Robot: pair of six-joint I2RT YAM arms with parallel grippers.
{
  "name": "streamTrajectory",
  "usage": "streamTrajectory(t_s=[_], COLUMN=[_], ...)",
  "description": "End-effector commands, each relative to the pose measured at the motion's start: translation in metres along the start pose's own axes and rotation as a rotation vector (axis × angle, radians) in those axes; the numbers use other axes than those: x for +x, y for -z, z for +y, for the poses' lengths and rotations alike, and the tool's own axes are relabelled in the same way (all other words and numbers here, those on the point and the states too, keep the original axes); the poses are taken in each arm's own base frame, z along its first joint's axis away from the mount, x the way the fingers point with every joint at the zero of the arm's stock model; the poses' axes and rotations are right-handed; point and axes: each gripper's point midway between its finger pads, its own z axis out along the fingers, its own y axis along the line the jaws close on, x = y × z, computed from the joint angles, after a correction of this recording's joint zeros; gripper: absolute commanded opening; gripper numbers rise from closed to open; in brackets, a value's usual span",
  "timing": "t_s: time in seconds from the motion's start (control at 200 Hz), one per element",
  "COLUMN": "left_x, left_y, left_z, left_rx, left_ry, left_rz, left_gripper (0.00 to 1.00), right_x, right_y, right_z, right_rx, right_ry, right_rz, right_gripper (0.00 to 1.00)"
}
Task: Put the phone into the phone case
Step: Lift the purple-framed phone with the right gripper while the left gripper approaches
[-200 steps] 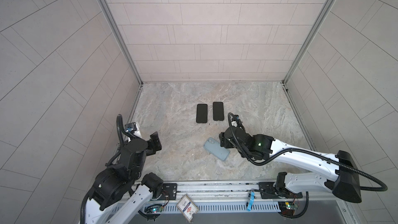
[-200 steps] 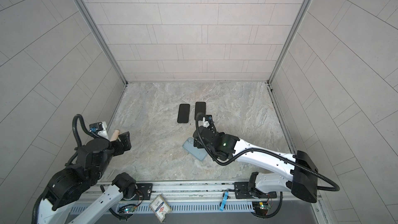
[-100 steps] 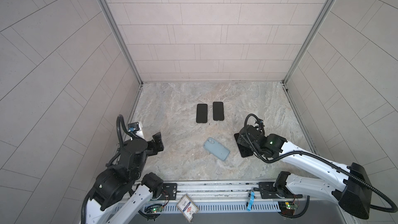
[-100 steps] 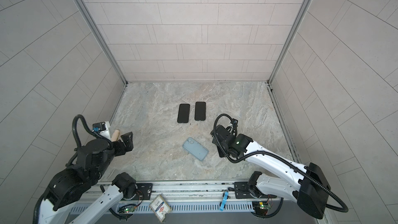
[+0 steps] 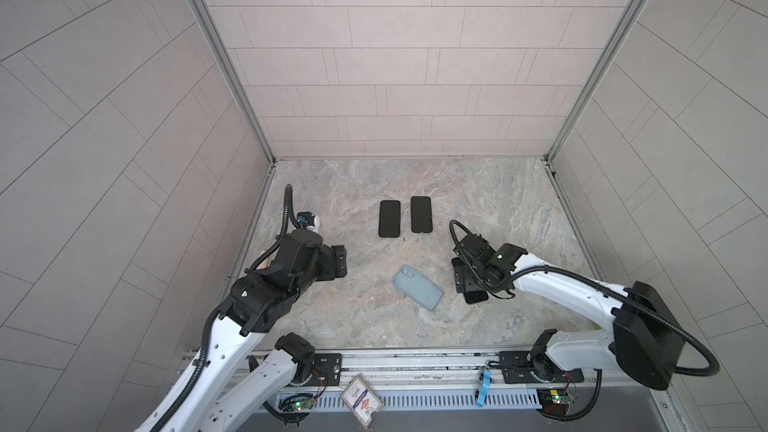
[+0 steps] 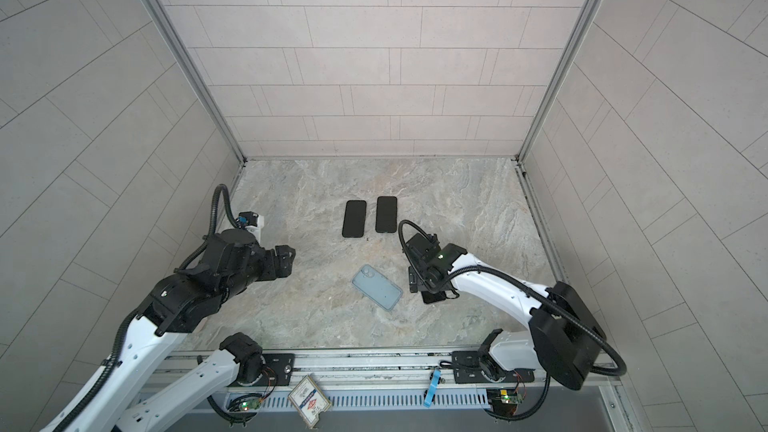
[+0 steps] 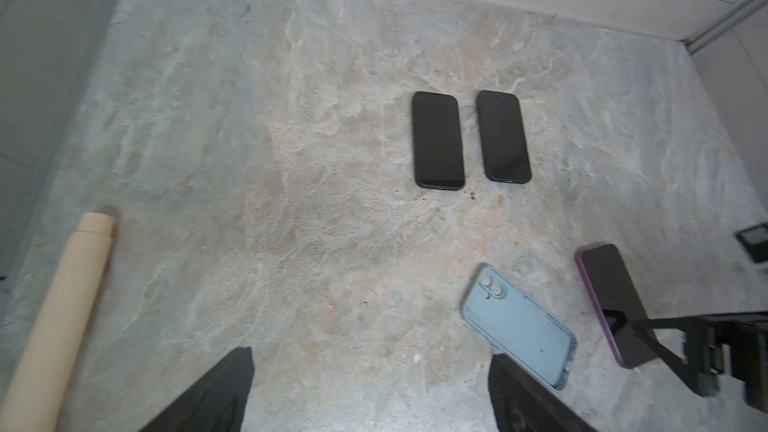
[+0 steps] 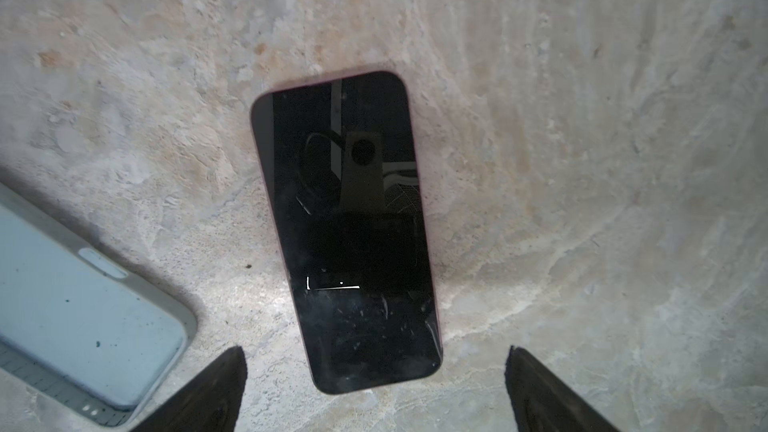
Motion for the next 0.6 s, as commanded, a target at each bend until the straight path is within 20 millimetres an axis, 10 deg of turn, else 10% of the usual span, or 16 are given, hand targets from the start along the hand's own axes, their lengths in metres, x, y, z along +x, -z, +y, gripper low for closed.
streamTrajectory(t_s=[0.0, 0.59], left_x=[-0.024, -0.011], left_y=[0.005, -0.025], left_z=[-0.024, -0.031], left_rx=[0.102, 0.126], left_ry=[0.023, 0.081], left_rz=[-0.052, -0.017], left_gripper=[0.95, 0.95], right_x=[0.018, 0.034], right_y=[-0.016, -0.058], right_z=[0.003, 0.005], right_rx=[-0.004, 0.009], right_ry=[0.107, 0.077], right_rz=[0.135, 0.238], right_gripper=[1.0, 0.81])
